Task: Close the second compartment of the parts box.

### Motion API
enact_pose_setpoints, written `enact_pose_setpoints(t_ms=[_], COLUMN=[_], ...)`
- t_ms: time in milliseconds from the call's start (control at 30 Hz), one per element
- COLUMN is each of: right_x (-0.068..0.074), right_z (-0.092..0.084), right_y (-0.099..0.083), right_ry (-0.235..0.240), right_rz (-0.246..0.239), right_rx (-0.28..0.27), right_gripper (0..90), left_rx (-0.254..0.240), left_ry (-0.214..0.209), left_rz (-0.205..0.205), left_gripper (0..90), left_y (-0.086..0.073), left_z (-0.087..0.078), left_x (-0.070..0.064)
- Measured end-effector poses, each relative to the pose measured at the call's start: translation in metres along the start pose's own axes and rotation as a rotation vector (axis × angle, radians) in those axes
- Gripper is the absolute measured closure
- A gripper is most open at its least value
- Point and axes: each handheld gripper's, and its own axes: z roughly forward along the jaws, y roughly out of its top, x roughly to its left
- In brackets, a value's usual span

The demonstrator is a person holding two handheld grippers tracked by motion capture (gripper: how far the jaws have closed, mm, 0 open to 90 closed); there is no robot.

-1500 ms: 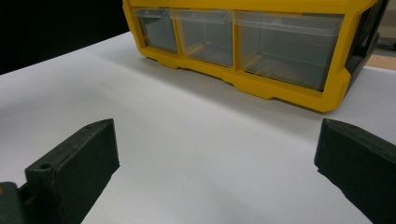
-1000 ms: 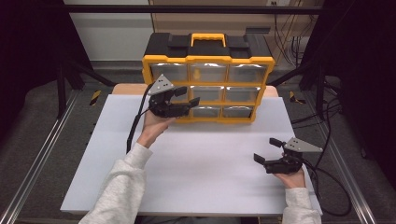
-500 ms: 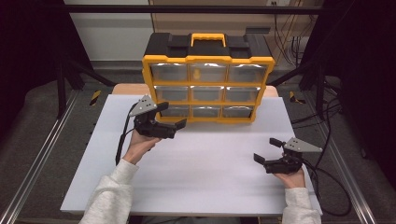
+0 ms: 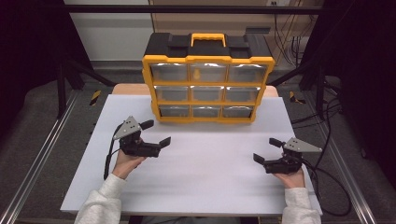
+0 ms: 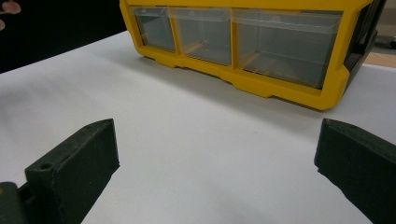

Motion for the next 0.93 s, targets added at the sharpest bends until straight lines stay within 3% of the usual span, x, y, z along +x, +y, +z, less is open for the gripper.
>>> enact_pose_setpoints(t_ms=[433,733,933], right_x=[0.0,-0.001,-0.001], right_z=[-0.001,-0.001,-0.001], right_y=[-0.001,-0.001,-0.002], right_ry=[-0.004,-0.005,-0.006], right_rz=[0.001,0.003,0.003], right_rx=[0.0,0.001,0.004], right_gripper=[0.3,0.3,0.3], left_rx=[0.03,0.055,0.045], left_ry=[0.063,0.087,0.094], left_rz=[-0.019,-0.022,-0.033], left_gripper=[2.6,2.5,2.4], left_y=[-0.041,-0.053,-0.061], left_z=[-0.025,-0.032,-0.038], left_x=[0.015,0.023,0.026])
